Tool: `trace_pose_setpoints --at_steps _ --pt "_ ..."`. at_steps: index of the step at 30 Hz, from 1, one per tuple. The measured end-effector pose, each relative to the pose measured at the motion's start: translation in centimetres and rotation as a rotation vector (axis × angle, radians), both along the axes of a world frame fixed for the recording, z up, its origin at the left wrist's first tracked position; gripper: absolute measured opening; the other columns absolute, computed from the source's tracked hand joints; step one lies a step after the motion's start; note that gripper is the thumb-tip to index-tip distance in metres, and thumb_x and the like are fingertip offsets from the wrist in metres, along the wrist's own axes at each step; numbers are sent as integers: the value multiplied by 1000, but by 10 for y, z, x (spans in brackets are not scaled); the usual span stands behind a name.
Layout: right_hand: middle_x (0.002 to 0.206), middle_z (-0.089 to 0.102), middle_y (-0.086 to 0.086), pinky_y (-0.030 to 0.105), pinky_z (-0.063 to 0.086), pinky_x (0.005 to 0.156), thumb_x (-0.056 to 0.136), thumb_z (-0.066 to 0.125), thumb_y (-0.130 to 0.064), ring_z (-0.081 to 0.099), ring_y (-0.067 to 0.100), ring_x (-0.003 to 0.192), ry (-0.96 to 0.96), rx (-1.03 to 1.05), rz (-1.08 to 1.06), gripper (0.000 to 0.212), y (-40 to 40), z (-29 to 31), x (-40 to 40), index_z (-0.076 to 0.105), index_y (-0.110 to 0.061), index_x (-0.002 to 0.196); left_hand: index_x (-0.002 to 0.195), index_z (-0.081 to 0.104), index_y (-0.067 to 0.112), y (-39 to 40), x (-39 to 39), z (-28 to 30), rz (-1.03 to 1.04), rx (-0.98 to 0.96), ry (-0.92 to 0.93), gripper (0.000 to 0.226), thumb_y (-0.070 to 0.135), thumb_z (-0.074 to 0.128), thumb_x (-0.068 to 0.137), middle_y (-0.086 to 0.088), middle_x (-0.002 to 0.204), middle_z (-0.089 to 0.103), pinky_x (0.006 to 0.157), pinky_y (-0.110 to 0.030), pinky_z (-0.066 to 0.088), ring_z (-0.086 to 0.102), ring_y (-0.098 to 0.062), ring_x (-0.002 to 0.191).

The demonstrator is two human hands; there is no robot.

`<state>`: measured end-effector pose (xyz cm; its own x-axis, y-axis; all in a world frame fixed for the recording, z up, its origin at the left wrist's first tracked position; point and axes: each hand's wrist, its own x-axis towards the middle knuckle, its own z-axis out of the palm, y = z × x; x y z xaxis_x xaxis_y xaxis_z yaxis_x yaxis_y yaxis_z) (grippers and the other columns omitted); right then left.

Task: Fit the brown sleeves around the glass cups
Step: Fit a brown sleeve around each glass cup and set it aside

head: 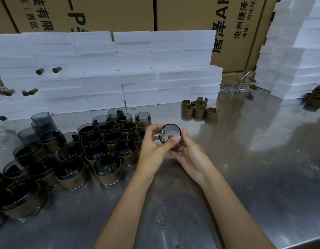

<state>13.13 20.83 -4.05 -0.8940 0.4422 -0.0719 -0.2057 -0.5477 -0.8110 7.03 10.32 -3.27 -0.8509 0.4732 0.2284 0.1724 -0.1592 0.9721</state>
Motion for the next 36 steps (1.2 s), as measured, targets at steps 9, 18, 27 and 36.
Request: trace_pose_setpoints --at_steps 9,18,27,36 --pt "113 74 24 38 57 99 104 55 -38 71 29 113 -62 55 59 44 -8 -1 1 70 1 117 100 62 14 -2 -8 -1 112 96 -110 15 28 67 99 -6 98 65 80 -21 52 66 -10 89" --pt "124 72 20 37 55 104 105 55 -31 68 27 119 34 -4 -82 39 -2 1 1 65 -2 130 129 67 16 4 -5 -3 42 98 -149 28 11 56 104 0 127 69 106 -34 53 66 -12 120" --pt "85 59 2 19 47 70 95 70 -40 56 5 75 -99 661 -474 27 -3 -5 1 67 -25 117 130 64 2 20 -10 -12 -159 271 -467 34 23 48 109 -25 116 73 95 -40 60 70 -38 114" --pt "59 55 5 31 42 53 106 47 -11 50 16 44 -227 788 -560 20 40 -5 -28 62 -13 94 113 64 11 34 -27 -19 -197 341 -567 18 13 69 96 -10 93 71 86 -40 63 71 -30 93"
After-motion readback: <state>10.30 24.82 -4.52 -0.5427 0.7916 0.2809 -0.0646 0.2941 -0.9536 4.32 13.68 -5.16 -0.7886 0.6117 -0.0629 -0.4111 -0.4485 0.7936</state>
